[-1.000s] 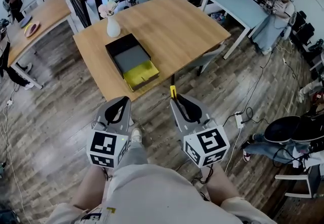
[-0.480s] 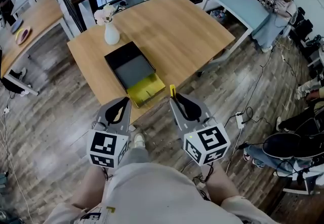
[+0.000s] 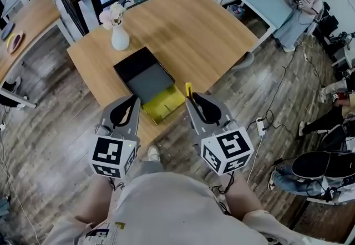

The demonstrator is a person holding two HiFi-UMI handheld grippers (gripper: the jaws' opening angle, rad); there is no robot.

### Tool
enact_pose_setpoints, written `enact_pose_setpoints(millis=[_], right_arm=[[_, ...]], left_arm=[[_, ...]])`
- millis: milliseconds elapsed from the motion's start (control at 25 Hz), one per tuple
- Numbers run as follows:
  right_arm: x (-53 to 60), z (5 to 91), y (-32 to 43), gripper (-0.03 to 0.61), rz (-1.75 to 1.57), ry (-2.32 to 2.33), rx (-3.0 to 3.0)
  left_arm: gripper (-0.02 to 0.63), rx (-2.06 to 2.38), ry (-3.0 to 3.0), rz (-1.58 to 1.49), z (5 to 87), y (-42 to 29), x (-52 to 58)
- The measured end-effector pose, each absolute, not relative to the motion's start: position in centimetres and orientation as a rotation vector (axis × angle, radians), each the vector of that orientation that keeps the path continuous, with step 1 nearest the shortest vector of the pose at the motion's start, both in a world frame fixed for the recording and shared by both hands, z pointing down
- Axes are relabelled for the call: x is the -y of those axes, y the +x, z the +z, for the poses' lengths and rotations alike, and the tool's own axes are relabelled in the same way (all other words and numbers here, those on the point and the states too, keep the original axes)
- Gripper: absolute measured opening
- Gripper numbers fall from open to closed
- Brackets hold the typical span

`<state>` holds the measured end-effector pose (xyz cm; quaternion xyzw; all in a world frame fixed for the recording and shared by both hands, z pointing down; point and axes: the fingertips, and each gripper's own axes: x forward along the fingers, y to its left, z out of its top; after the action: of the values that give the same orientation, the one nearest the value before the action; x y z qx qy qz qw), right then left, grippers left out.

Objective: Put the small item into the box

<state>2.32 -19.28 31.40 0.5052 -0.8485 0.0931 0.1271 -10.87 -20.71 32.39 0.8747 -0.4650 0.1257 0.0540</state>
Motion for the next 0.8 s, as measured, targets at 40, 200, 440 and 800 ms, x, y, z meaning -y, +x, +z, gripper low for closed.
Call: enact_pose_setpoints(millis=[40, 200, 440, 800], right_arm=[[19.7, 31.4, 2.0, 0.063, 0.269, 1.467, 2.467], [21.1, 31.7, 1.5, 0.063, 0.259, 1.451, 2.462], [22.6, 31.2, 1.7, 0.063, 0.249, 1.433, 2.470], [23.8, 31.0, 4.2, 0.063, 0.254, 1.396, 2.516]], left_arm=[[0.003, 1.409, 2.668, 0.370, 32.3, -11.1, 21.1], [0.003, 1.403, 2.699, 0.333, 32.2, -11.2, 22.5], [0.003, 1.438, 2.684, 0.328, 31.8, -11.2, 24.0], [0.003, 1.520, 2.640, 0.353, 31.1, -9.5, 24.1]])
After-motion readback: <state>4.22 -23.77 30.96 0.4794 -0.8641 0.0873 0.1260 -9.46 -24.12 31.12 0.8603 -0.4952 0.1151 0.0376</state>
